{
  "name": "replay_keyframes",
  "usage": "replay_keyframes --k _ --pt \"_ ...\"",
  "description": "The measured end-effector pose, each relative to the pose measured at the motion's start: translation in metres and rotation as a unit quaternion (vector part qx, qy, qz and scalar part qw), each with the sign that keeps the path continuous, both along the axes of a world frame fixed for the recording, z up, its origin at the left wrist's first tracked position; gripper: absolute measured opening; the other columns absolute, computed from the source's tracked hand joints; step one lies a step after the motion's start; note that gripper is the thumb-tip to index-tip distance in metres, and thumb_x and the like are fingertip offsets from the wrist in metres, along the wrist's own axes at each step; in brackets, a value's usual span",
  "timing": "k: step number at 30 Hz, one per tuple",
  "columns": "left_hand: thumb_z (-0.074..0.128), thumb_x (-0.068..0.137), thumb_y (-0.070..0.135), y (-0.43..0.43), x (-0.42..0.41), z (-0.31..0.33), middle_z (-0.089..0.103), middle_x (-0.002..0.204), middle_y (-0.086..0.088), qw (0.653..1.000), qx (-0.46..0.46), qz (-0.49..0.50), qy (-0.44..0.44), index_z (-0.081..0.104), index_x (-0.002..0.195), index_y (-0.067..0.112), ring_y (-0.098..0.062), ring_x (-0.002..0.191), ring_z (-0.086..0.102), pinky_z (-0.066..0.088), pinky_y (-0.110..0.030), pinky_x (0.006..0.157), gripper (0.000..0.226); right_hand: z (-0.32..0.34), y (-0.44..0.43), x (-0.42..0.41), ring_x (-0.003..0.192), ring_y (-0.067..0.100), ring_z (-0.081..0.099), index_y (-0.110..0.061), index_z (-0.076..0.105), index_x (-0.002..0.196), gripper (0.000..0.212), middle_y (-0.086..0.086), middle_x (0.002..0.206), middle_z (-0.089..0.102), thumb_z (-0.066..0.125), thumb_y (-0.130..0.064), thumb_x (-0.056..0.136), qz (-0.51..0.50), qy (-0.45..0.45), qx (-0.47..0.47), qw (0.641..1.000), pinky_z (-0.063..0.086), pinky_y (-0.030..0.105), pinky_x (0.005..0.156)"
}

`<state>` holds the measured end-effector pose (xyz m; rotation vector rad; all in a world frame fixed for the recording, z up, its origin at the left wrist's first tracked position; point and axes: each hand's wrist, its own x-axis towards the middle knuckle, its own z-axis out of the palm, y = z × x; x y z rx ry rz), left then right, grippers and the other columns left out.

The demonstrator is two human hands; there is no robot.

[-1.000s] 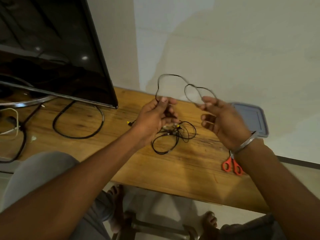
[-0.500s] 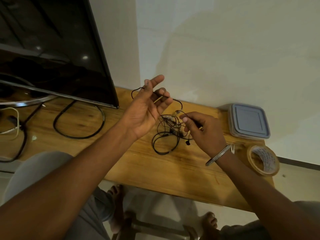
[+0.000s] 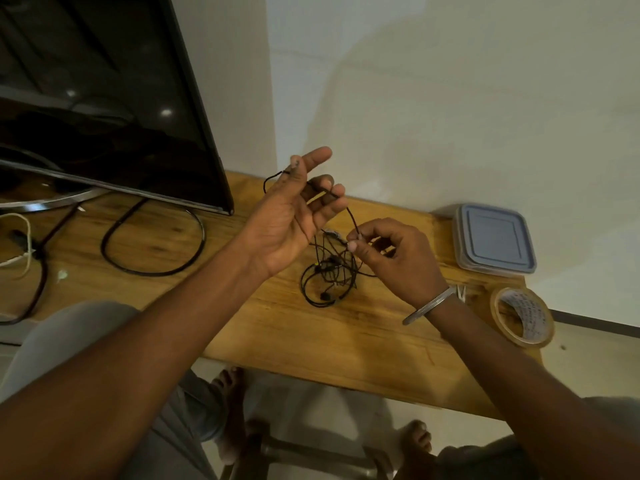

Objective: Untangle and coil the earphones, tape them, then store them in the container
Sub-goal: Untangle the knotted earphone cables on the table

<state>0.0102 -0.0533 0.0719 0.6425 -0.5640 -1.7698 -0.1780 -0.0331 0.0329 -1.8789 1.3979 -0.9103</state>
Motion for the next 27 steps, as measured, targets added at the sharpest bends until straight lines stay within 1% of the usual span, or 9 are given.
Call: replay_keyframes --k 4,7,9,11,16,18,22,25,27 --pt "0.034 0.106 0.032 -0.001 0.002 0.001 0.059 0.080 -0.003 1.000 0.007 0.011 0.028 0.060 0.120 0.014 -0.013 0.078 0.067 0.060 -0.025 0.072 0.034 -0.005 0.000 -0.005 0.072 0.010 0.060 -0.019 0.072 0.094 0.012 -0.003 0.090 0.066 0.078 -0.023 0.083 -0.006 0.060 0.024 0.998 0.041 0.013 0.063" --pt "0.042 0.103 0.034 -0.006 0.006 -0.001 0.065 0.107 -0.011 0.999 0.011 0.023 0.043 0.055 0.130 0.014 -0.021 0.102 0.069 0.059 -0.031 0.088 0.037 0.001 0.000 -0.007 0.077 0.012 0.059 -0.027 0.071 0.091 0.008 -0.006 0.096 0.065 0.077 -0.026 0.084 -0.007 0.041 0.014 0.999 0.045 0.018 0.063" --pt "0.058 0.091 0.037 -0.008 0.009 -0.006 0.056 0.136 -0.015 1.000 0.018 0.015 -0.016 0.047 0.141 0.015 -0.028 0.120 0.062 0.055 -0.037 0.096 0.056 0.012 -0.002 -0.006 0.077 0.011 0.059 -0.026 0.072 0.090 0.006 -0.001 0.096 0.068 0.075 -0.023 0.087 -0.007 -0.047 0.032 0.998 0.048 0.021 0.064" --pt "0.071 0.082 0.039 -0.003 0.006 -0.011 0.053 0.143 -0.009 0.986 -0.010 -0.026 -0.167 0.042 0.146 0.020 -0.024 0.123 0.061 0.055 -0.038 0.096 0.073 0.024 -0.002 -0.002 0.075 0.009 0.059 -0.022 0.073 0.092 0.006 0.010 0.090 0.071 0.070 -0.017 0.090 0.003 -0.154 0.067 0.986 0.048 0.023 0.065" --pt "0.068 0.092 0.012 0.017 -0.017 -0.032 0.071 0.105 -0.004 0.871 -0.231 -0.103 -0.420 0.055 0.135 0.021 -0.016 0.088 0.071 0.059 -0.040 0.078 0.046 0.030 -0.001 -0.001 0.066 0.016 0.056 -0.012 0.072 0.105 0.014 0.001 0.075 0.068 0.064 -0.017 0.094 -0.013 -0.244 0.112 0.963 0.044 0.028 0.054" --pt "0.060 0.097 0.011 0.019 -0.019 -0.041 0.070 0.084 -0.005 0.850 -0.235 -0.089 -0.463 0.063 0.125 0.019 -0.013 0.071 0.066 0.057 -0.045 0.067 0.029 0.028 -0.003 -0.004 0.070 0.011 0.056 -0.019 0.074 0.104 0.015 -0.006 0.079 0.070 0.067 -0.023 0.091 -0.048 -0.231 0.109 0.966 0.044 0.028 0.055" --pt "0.057 0.100 0.017 0.018 -0.017 -0.046 0.069 0.077 -0.001 0.805 -0.255 -0.053 -0.532 0.071 0.095 0.010 -0.005 0.069 0.064 0.047 -0.019 0.062 0.016 0.030 -0.006 -0.008 0.077 0.013 0.060 -0.018 0.072 0.100 0.011 -0.006 0.086 0.069 0.062 -0.018 0.095 -0.082 -0.294 0.155 0.940 0.049 0.029 0.064" --pt "0.058 0.099 0.023 0.014 -0.015 -0.052 0.060 0.075 0.006 0.747 -0.281 -0.072 -0.598 0.060 0.077 0.028 -0.012 0.074 0.057 0.041 -0.029 0.064 0.022 0.035 -0.008 -0.010 0.077 0.017 0.063 -0.012 0.068 0.103 0.013 0.001 0.088 0.067 0.056 -0.016 0.098 -0.081 -0.346 0.153 0.922 0.054 0.029 0.069" --pt "0.059 0.099 0.027 0.014 -0.014 -0.057 0.055 0.072 0.009 0.751 -0.266 -0.088 -0.598 0.052 0.077 0.035 -0.008 0.068 0.051 0.037 -0.026 0.060 0.024 0.037 -0.008 -0.009 0.074 0.017 0.062 -0.010 0.067 0.105 0.015 0.001 0.086 0.065 0.054 -0.015 0.100 -0.080 -0.351 0.131 0.924 0.055 0.030 0.069"
